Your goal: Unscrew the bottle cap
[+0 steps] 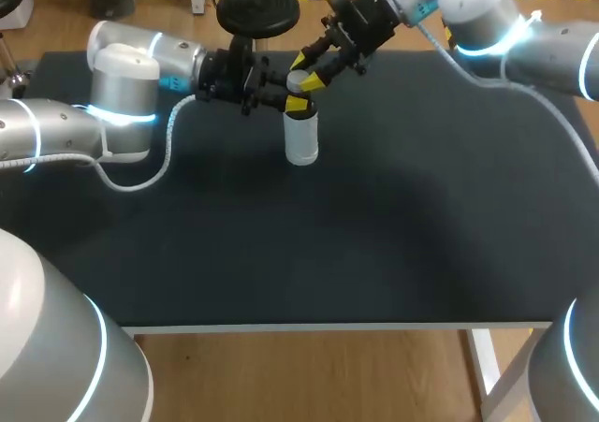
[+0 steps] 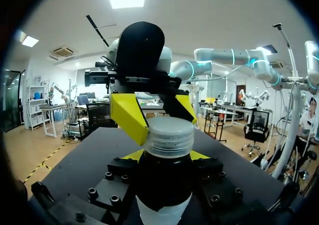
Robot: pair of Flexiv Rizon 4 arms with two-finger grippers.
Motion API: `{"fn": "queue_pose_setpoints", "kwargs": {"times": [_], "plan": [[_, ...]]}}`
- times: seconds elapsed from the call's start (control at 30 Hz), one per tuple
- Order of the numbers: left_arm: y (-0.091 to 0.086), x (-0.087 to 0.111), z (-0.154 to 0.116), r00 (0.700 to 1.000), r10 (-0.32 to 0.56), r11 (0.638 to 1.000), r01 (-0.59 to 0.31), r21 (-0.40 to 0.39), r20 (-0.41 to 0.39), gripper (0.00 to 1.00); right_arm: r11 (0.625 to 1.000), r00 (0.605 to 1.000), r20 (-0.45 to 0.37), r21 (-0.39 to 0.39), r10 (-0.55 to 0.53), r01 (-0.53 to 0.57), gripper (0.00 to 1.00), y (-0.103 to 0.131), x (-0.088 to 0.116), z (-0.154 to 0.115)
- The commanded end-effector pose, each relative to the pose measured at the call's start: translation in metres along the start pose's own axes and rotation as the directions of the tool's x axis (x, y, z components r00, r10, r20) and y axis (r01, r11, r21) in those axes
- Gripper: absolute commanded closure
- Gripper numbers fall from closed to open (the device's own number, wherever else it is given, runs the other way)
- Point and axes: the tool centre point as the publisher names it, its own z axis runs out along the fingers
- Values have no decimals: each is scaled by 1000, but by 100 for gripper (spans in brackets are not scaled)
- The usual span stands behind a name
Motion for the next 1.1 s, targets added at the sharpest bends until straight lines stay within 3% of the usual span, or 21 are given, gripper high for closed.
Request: {"fn": "queue_pose_setpoints", "kwargs": {"times": [0.03,0.4,0.63,1.1], "plan": [[1,-6,2,1000,-2,1000,2,-1,-6,100,999,978,-206,-20,-38,34,100,2,-7,2],[1,-6,2,1000,-2,1000,2,-1,-6,100,990,949,-293,-99,-121,96,100,3,-5,-2],[1,-6,2,1000,-2,1000,2,-1,-6,100,978,899,-395,-158,-191,139,100,0,-6,-6],[1,-6,2,1000,-2,1000,2,-1,-6,100,972,794,-560,-139,-236,191,100,2,-9,-12]]}}
